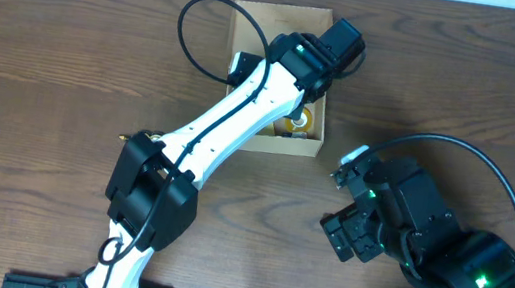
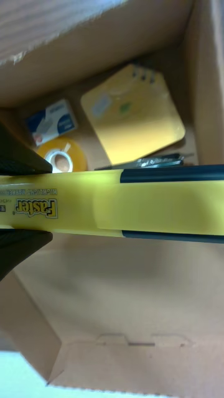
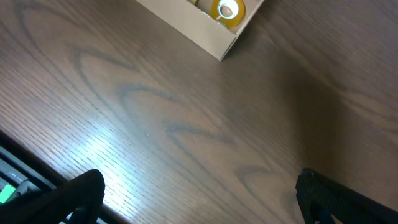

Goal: Pack container
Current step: 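Lower the highlighter upright into the box and open the left gripper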

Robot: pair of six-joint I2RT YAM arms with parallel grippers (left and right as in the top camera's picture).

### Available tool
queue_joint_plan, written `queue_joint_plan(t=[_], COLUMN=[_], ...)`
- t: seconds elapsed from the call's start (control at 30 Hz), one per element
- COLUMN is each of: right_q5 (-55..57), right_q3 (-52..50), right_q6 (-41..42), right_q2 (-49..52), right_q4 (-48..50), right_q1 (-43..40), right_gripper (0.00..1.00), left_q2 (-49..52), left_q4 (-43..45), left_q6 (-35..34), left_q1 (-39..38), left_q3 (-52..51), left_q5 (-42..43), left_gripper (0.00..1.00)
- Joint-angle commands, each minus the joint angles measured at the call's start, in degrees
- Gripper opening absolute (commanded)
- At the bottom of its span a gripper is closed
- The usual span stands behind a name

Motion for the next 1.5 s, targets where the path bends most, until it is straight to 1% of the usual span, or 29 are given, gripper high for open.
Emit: queue_joint_plan(t=[0.0,0.1,0.2,0.4,0.6,0.87,1.1,1.47], right_q5=[0.15,0.15,0.15,0.15,0.15,0.15,0.15,0.15], right_q3=[-0.07,-0.07,-0.07,-0.07,-0.07,-0.07,-0.07,-0.07], right_q6=[-0.68,-0.68,-0.68,-0.68,-0.68,-0.68,-0.68,-0.68], right_q2=[0.02,0.02,0.02,0.02,0.02,0.02,0.02,0.02], right_q4=[-0.02,-0.02,-0.02,-0.02,-0.02,-0.02,-0.02,-0.02], right_q1=[-0.24,-0.24,-0.24,-0.24,-0.24,-0.24,-0.24,-0.24], right_gripper=[0.99,0.99,0.99,0.99,0.99,0.99,0.99,0.99], left_q2=[0.22,0.22,0.22,0.22,0.31,2.01,3.96,4.09], left_q4=[-0.37,1.38,5.11,5.29,7.89,12.55,13.09,13.9], left_q6=[-0.79,0.94,1.73,1.7,3.19,3.23,3.26,3.21], left_q1=[0.59,1.2,1.73,2.1,2.67,3.54,4.55,4.94], left_q3=[0.26,-1.2,-3.54,-6.73,-7.72,-9.53,-9.81,-10.82], left_q5=[1.27,3.28,4.55,7.17,6.56,7.65,10.64,10.51], left_gripper=[0.06,0.06,0.06,0.06,0.06,0.06,0.06,0.06])
